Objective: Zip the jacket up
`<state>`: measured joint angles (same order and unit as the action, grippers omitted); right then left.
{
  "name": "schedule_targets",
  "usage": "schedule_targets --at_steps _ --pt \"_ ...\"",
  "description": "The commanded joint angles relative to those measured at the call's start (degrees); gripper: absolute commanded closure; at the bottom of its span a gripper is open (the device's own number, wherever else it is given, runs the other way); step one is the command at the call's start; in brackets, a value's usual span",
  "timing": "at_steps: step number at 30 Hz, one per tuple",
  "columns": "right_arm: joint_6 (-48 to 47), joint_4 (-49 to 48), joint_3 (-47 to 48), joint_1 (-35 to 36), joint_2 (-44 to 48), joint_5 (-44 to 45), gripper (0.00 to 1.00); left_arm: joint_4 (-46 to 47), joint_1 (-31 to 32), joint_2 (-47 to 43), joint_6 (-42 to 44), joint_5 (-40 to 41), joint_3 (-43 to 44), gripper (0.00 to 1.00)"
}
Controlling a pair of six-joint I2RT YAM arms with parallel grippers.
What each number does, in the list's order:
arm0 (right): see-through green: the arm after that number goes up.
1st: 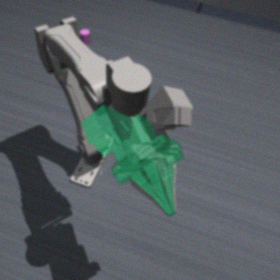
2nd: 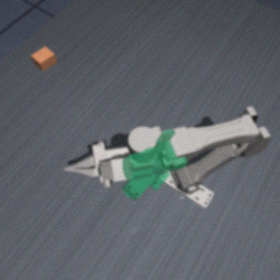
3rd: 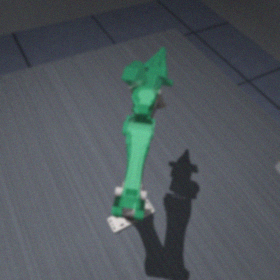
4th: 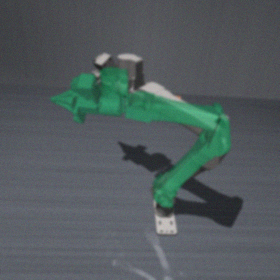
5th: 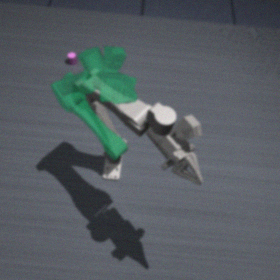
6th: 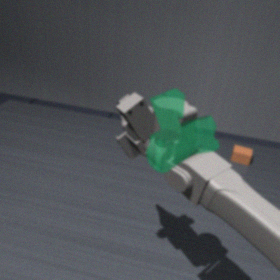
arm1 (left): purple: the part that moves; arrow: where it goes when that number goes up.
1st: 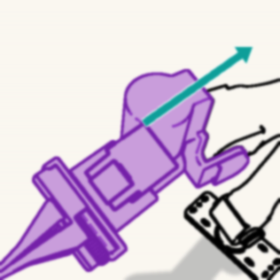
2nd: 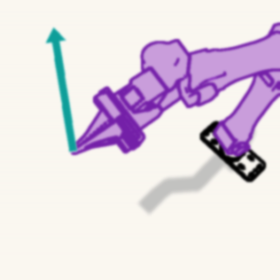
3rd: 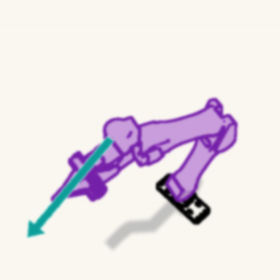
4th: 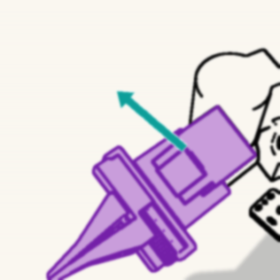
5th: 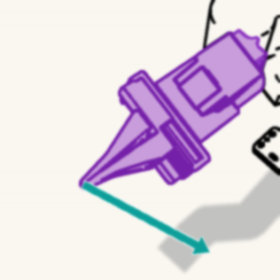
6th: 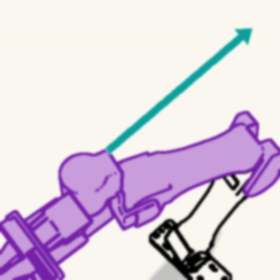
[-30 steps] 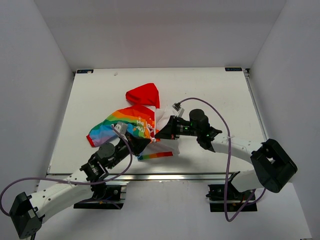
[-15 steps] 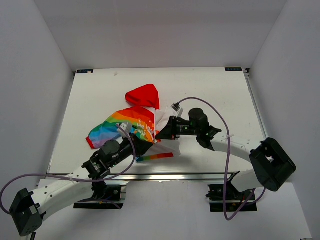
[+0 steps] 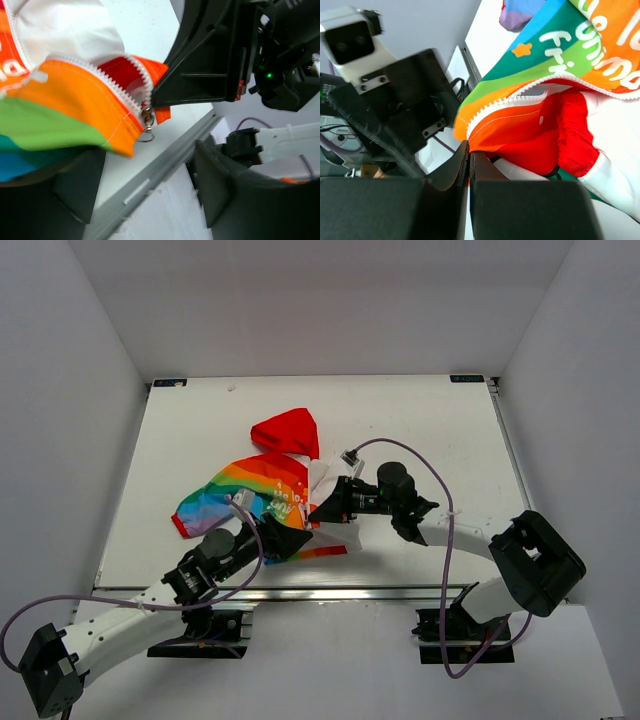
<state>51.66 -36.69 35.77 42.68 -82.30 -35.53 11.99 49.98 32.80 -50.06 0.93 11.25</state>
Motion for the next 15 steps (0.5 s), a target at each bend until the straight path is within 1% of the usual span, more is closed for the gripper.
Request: schedule_targets --at_steps 1,2,3,6,10,12,15 --pt "0.46 -5.24 -0.17 0.39 1.09 -1.12 1.0 0.77 0.21 -0.54 -3.02 1.18 -0.53 0.16" --pt "0.37 -5.06 -0.17 0.39 1.35 -1.03 1.0 -0.11 0.21 -0.45 -3.02 1.53 0.43 0.05" --pt "0.29 -4.54 -0.26 0.39 1.88 -0.86 1.0 -2.3 0.3 -0.37 -3.02 1.71 0.88 0.02" --pt "0.2 -4.01 -0.61 0.39 2.67 -0.77 1.0 -3.03 0.21 -0.28 -3.46 2.23 1.15 0.02" --pt "0.81 -4.88 -1.23 0.39 2.76 -0.86 1.0 2.59 0.21 0.6 -4.51 1.71 -0.61 0.02" --pt "1.16 -5.32 -1.49 0.39 2.59 -0.86 1.0 5.92 0.21 1.56 -4.78 1.36 -0.96 0.06" --pt "1.43 -5.76 -1.49 0.48 2.32 -1.03 1.0 8.74 0.21 3.67 -5.22 0.22 -1.14 0.16"
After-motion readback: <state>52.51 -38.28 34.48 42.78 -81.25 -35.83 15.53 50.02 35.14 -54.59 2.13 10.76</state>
